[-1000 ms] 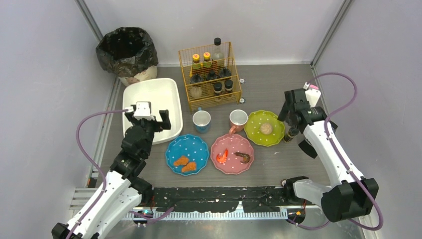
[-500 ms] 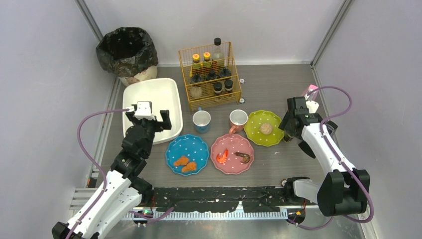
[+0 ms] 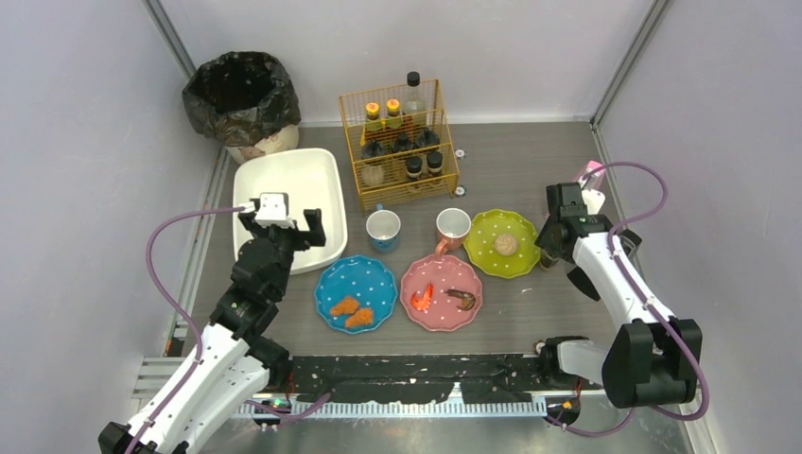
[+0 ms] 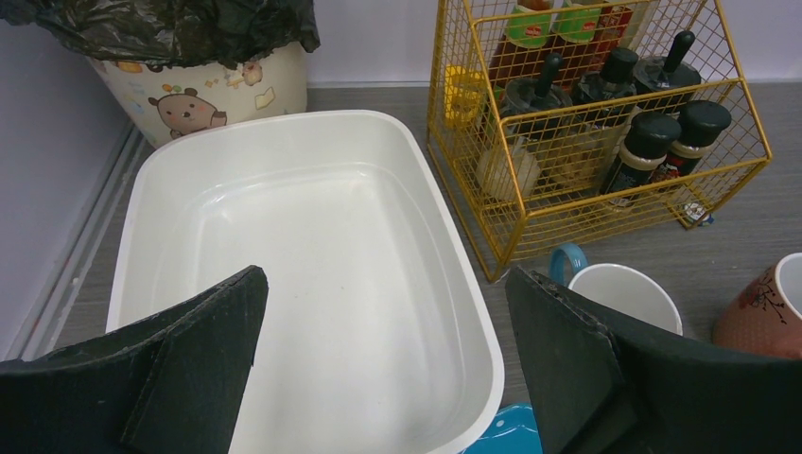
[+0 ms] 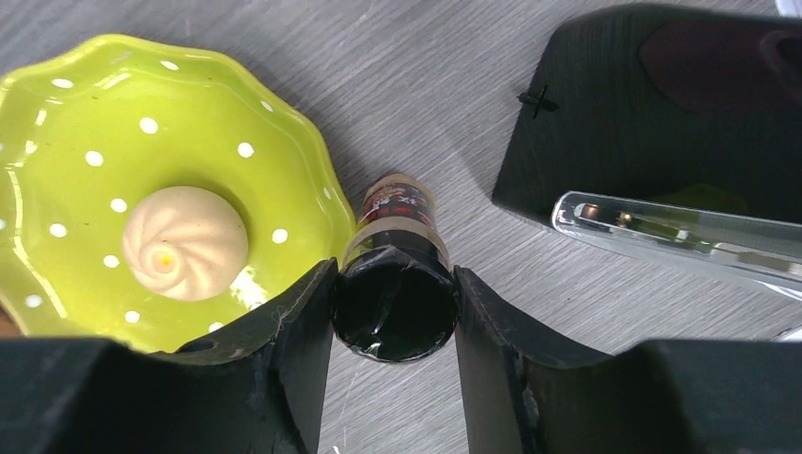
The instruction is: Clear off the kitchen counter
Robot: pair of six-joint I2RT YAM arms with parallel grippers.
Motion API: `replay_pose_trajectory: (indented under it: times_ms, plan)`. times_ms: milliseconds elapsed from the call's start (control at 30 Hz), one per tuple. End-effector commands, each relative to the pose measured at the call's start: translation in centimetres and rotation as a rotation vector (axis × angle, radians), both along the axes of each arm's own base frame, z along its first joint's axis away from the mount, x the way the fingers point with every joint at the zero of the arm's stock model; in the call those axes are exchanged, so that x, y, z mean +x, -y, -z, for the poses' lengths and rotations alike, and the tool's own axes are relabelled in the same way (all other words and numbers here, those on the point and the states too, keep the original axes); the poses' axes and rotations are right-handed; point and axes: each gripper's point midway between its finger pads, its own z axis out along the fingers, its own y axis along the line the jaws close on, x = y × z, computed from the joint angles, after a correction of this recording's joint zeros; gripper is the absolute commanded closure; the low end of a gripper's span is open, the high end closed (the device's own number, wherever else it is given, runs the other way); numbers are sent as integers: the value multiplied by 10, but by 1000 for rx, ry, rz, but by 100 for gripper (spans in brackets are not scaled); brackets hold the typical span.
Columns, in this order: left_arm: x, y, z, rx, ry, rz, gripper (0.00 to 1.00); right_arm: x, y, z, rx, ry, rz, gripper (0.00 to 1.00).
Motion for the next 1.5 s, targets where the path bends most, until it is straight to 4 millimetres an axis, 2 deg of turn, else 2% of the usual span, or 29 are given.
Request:
replay_pose_trajectory:
  times_ms: [0, 167, 200, 233, 267, 300, 333, 433, 700, 900, 1067, 1133, 1467]
  plan:
    - [0, 2, -28, -50, 70, 8, 1, 22, 6, -60, -37, 173, 1, 80]
    - [1, 3, -27, -48, 68, 10, 1, 42, -11, -122, -70, 306, -81, 83]
    - [1, 3, -27, -47, 67, 11, 1, 46, -22, -130, -77, 323, -118, 83]
    - [1, 3, -27, -49, 69, 13, 1, 53, -28, -148, -82, 366, -145, 83]
    - [0, 4, -28, -50, 70, 15, 1, 58, -43, -152, -82, 374, -197, 83]
    - [1, 4, -27, -51, 69, 17, 1, 65, -53, -169, -82, 413, -232, 83]
    - [1, 5, -27, -51, 69, 20, 1, 70, -71, -170, -75, 411, -289, 83]
    - [1, 5, -27, -54, 69, 24, 1, 92, -113, -193, -49, 446, -410, 83]
    - [0, 8, -26, -63, 68, 39, 1, 132, -257, -215, 116, 476, -769, 83]
    - [0, 9, -26, -67, 67, 43, 1, 154, -328, -215, 148, 470, -888, 82]
    - [-1, 9, -27, -70, 72, 44, 1, 172, -361, -190, 155, 420, -919, 81]
    - [-2, 9, -28, -73, 74, 45, 1, 178, -368, -173, 152, 393, -916, 81]
    - [-2, 10, -28, -82, 76, 51, 1, 201, -370, -104, 72, 275, -855, 76]
